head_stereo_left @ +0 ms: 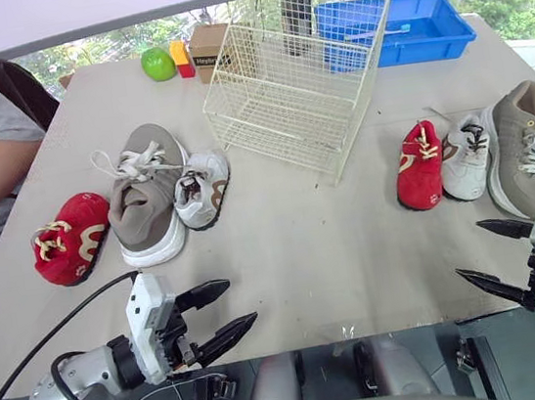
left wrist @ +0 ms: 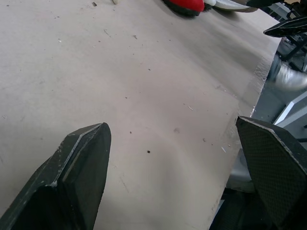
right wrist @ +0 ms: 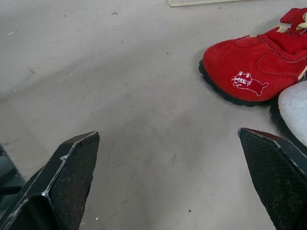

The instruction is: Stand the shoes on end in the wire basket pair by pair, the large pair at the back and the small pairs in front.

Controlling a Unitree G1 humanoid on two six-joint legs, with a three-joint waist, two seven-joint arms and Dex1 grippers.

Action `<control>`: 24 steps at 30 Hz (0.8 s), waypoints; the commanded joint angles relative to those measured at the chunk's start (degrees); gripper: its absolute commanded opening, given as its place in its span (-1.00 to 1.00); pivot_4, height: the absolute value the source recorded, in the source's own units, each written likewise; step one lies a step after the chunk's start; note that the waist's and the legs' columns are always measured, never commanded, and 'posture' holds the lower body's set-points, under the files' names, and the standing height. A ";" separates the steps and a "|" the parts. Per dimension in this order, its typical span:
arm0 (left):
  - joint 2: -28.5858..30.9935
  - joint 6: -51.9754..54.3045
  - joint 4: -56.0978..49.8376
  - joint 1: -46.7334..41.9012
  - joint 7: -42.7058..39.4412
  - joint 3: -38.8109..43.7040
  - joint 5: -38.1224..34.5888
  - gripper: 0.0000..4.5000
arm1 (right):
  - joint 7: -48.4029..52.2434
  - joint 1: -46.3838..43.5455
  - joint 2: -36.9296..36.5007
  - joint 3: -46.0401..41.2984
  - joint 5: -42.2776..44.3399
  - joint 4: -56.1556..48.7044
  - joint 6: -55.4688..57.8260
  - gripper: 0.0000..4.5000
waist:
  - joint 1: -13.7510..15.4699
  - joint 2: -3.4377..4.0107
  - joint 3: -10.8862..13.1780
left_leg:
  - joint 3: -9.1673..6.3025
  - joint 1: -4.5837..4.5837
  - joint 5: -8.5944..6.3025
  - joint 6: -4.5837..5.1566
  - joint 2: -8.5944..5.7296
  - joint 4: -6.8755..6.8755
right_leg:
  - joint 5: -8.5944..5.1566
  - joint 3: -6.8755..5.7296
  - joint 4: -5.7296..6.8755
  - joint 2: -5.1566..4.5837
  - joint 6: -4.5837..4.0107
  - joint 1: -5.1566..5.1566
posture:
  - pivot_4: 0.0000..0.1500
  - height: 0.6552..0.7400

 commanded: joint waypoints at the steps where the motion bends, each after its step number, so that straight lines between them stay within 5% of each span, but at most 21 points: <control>1: -2.63 -0.70 -1.21 -2.67 2.71 0.92 -2.94 0.98 | -5.41 -5.68 0.83 3.32 -0.20 -5.33 2.65 1.00 | 0.00 0.00 0.00 | -0.01 0.00 0.00 0.00 0.00 -0.01 | 0.01 0.00 0.00 0.02 0.00 0.00 | 1.00 1.00; 5: -9.00 -3.63 -1.76 -6.65 7.49 0.38 -2.86 0.98 | -15.54 -29.51 1.05 15.28 7.14 -13.52 20.90 1.00 | -1.18 0.09 0.12 | 0.08 -0.01 0.03 -0.02 0.15 0.10 | 0.15 0.18 0.04 0.22 0.10 -0.12 | 1.00 1.00; 9: -11.53 -5.86 -3.02 -7.08 9.63 0.17 -1.55 0.98 | -20.41 -53.87 6.01 24.62 13.35 -9.71 35.72 1.00 | -1.24 0.00 0.07 | -0.01 0.08 0.05 -0.05 0.21 0.11 | 0.27 0.12 0.09 0.41 -0.07 -0.12 | 1.00 1.00; 12: -12.18 -6.03 -4.48 -6.51 9.88 0.91 -3.73 0.98 | -23.72 -66.44 9.69 31.67 9.89 -2.25 41.80 1.00 | -0.24 -0.05 0.04 | -0.12 -0.11 0.04 -0.06 0.25 0.03 | 0.45 -0.09 0.05 0.38 -0.09 -0.18 | 1.00 1.00; 20: -13.62 -8.43 -7.15 -5.80 12.08 -1.08 -1.54 0.98 | -28.84 -86.66 20.45 43.48 -1.57 24.68 46.13 1.00 | -0.33 -0.02 0.05 | 0.06 -0.21 0.03 -0.06 0.24 -0.08 | 0.48 0.01 0.01 0.25 -0.06 -0.38 | 1.00 1.00; 24: -14.15 -11.65 -8.73 -4.96 10.48 -1.13 -1.19 1.00 | -22.48 -90.94 20.52 49.74 -7.74 39.83 39.06 0.50 | -0.44 -0.03 0.05 | 0.10 -0.20 0.03 -0.05 0.21 -0.07 | 0.47 0.00 -0.01 0.21 -0.08 -0.35 | 1.00 1.00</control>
